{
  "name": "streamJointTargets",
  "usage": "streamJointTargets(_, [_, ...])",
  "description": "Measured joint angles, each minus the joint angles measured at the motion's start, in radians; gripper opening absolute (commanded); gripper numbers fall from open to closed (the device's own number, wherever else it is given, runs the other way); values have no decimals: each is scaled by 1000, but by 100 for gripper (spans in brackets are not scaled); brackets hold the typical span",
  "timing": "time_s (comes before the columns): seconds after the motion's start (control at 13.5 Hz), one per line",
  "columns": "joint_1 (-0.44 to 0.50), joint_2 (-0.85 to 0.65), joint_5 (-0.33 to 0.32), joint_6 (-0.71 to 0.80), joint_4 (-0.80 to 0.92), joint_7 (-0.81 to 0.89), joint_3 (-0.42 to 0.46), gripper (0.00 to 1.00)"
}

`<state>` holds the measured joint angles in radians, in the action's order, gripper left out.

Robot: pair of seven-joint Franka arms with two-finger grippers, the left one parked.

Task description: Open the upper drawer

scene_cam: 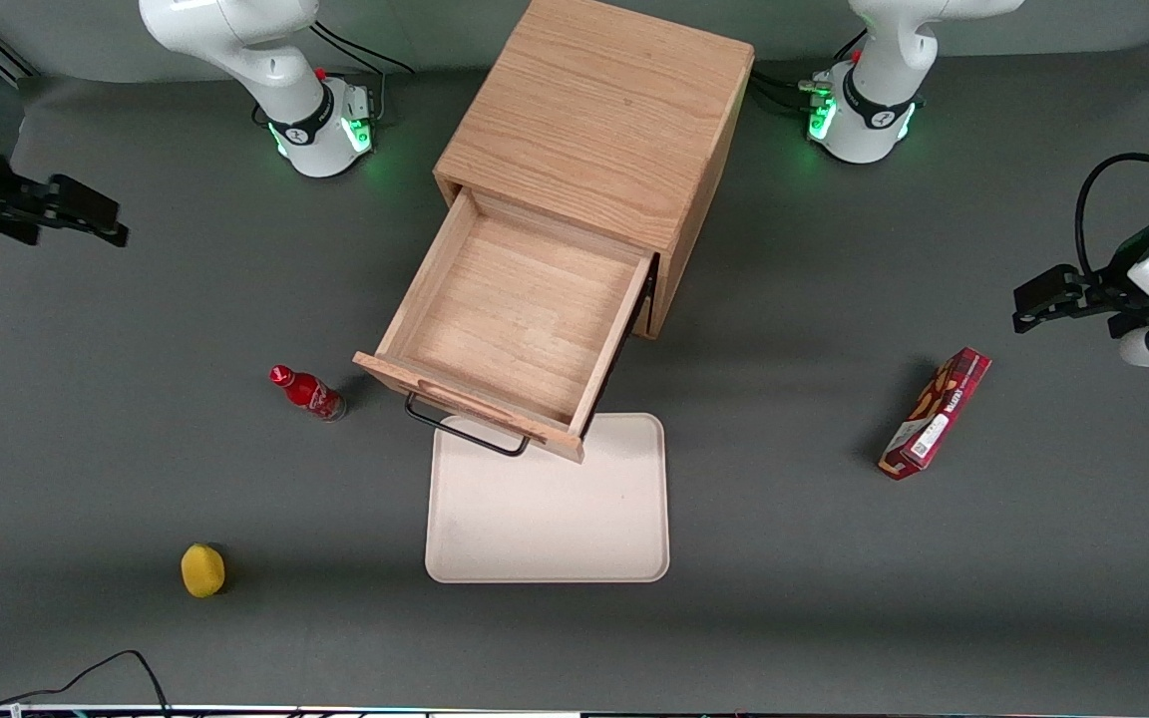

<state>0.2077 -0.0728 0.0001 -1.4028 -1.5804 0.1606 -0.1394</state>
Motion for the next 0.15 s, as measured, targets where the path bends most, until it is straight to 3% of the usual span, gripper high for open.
streamJointTargets(0.15, [9,-93,0,-78,-160,38,16,100])
